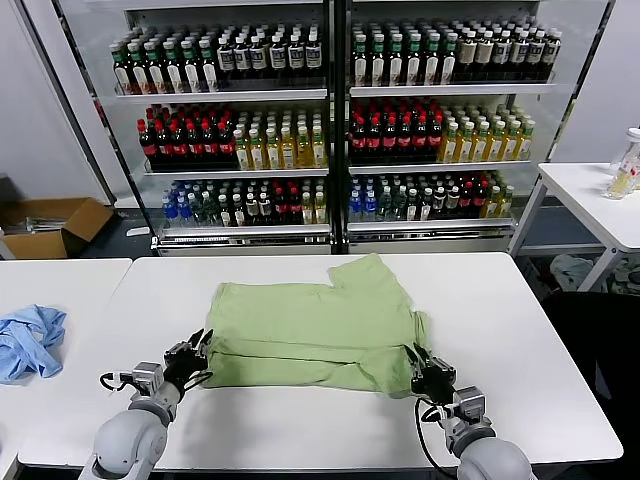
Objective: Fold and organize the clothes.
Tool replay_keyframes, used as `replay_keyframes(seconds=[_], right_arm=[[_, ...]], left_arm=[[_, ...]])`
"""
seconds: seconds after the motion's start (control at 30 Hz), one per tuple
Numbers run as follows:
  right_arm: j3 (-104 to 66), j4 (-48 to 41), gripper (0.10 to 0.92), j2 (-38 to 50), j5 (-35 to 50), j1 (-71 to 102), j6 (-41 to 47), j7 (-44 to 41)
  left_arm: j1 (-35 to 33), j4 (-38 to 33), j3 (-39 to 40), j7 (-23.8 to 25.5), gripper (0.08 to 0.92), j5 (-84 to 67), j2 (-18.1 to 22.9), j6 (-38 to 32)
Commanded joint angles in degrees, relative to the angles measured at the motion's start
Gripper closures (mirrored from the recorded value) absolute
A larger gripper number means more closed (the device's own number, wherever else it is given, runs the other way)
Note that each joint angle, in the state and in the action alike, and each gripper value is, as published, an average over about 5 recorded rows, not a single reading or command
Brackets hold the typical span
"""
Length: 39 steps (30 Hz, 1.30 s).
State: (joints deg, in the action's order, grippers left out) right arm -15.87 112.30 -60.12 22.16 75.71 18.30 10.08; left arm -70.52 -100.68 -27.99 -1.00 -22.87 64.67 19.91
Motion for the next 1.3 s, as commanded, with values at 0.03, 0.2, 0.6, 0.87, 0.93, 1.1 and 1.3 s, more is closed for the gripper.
replay_keyframes(seconds=[0.03,0.2,0.6,0.87,0.93,1.1,1.3], right_arm=[[-0.9,0.5,0.670,0.4,-0.8,0.2,0.4,0.4],[-4.2,7.2,0.531,2.7,0.2,7.1,0.9,0.7],[-3.6,6.9,0.220,0.9,2.9,12.3,0.9,4.1],[-3.2,4.4,0.227,0.4,3.9,11.5,0.3,5.1],[-3.1,4.4,0.275,0.3,3.9,11.6,0.0,4.8],[-3.0,4.3,0.413,0.2,3.9,11.6,-0.2,4.6],[-2.7,3.6,0.587,-0.2,3.8,11.1,-0.3,4.3]], left_arm=[[1.1,2.7,0.2,0.0,0.637,1.8,-0.5,-0.6],[-6.1,-6.4,-2.6,-1.1,0.499,-3.0,-2.5,1.9],[-17.6,-13.7,-3.9,-2.1,0.192,-4.4,-3.9,5.6],[-15.8,-10.4,-3.4,-2.8,0.312,-3.3,-3.4,6.5],[-15.6,-10.2,-3.2,-2.8,0.372,-3.4,-3.5,6.6],[-14.8,-10.0,-2.3,-2.5,0.511,-3.4,-3.1,6.7],[-13.9,-9.4,-1.1,-2.4,0.684,-3.4,-2.5,6.5]])
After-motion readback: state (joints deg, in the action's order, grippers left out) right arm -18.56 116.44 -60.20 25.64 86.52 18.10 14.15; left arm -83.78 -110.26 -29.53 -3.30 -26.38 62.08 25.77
